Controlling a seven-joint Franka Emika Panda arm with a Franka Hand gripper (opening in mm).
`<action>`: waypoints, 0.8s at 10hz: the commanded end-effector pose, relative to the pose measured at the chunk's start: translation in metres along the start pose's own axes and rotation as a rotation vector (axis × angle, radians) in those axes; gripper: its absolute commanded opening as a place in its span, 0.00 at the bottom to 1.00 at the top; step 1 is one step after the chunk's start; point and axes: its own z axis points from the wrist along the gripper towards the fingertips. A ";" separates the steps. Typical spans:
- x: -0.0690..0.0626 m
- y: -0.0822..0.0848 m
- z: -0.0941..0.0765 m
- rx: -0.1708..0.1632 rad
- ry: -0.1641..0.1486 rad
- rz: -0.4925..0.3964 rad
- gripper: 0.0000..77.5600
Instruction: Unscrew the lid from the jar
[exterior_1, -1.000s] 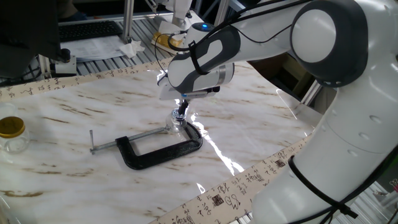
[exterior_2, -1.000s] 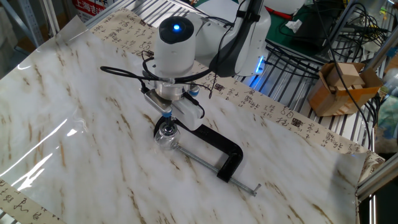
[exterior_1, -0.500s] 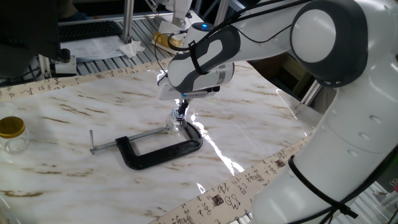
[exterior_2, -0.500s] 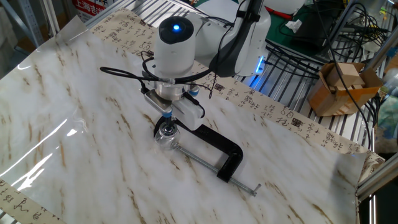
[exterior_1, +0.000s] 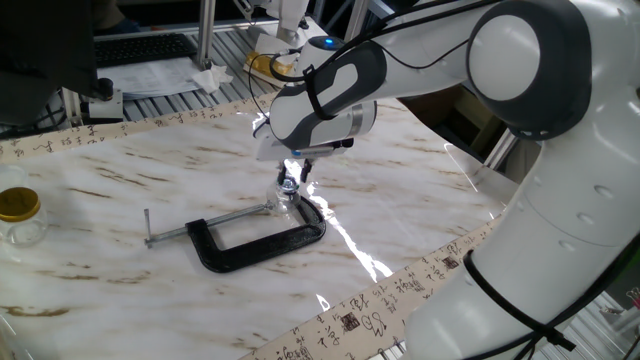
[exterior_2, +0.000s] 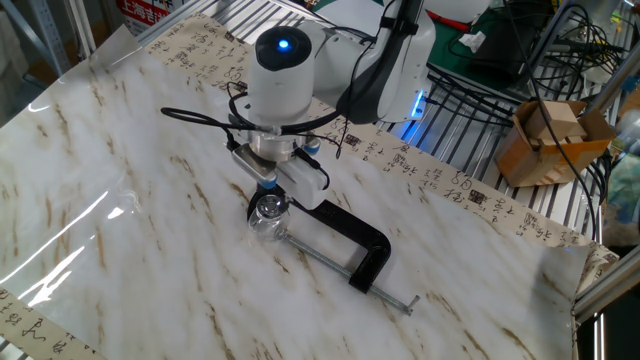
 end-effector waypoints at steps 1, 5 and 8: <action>-0.001 0.000 -0.001 0.000 -0.001 -0.002 1.00; -0.001 0.000 -0.001 0.000 -0.001 -0.002 1.00; -0.004 0.008 0.014 -0.002 0.012 -0.045 1.00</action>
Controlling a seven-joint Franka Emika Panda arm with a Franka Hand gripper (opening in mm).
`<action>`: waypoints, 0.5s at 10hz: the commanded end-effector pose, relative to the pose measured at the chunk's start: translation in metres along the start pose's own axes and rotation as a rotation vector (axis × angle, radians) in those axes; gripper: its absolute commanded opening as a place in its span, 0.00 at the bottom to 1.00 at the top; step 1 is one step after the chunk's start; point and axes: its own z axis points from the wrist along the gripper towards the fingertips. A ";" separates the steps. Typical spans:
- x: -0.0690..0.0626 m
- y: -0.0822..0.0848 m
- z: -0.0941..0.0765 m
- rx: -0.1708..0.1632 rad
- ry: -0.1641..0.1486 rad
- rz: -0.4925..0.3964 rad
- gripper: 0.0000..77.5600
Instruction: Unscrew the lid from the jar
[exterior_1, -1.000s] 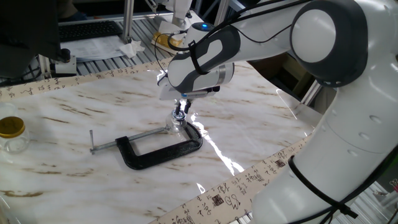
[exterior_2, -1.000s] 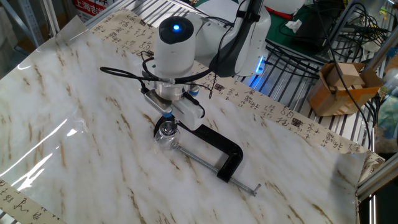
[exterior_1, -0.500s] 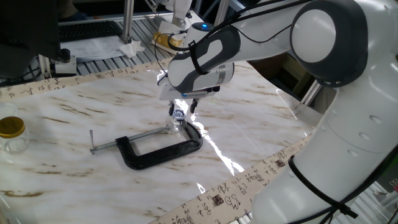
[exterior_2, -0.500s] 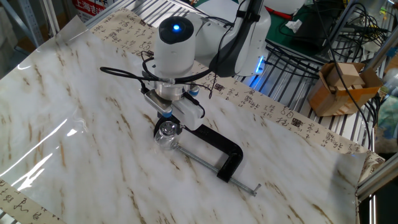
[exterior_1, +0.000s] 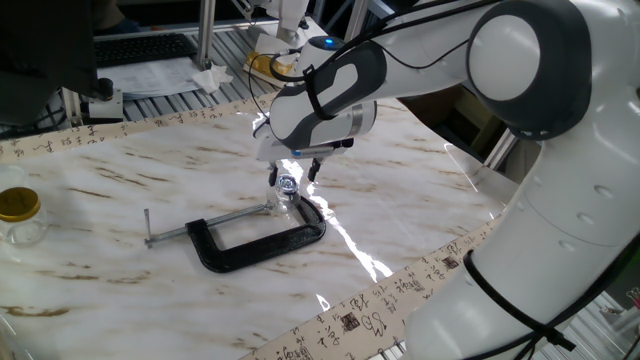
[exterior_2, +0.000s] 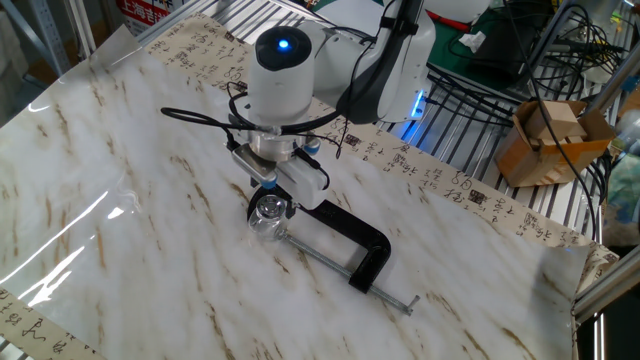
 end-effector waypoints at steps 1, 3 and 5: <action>-0.005 0.009 0.015 -0.002 0.011 -0.044 1.00; -0.005 0.009 0.016 -0.001 0.010 -0.041 1.00; -0.004 0.008 0.016 0.002 0.009 0.017 1.00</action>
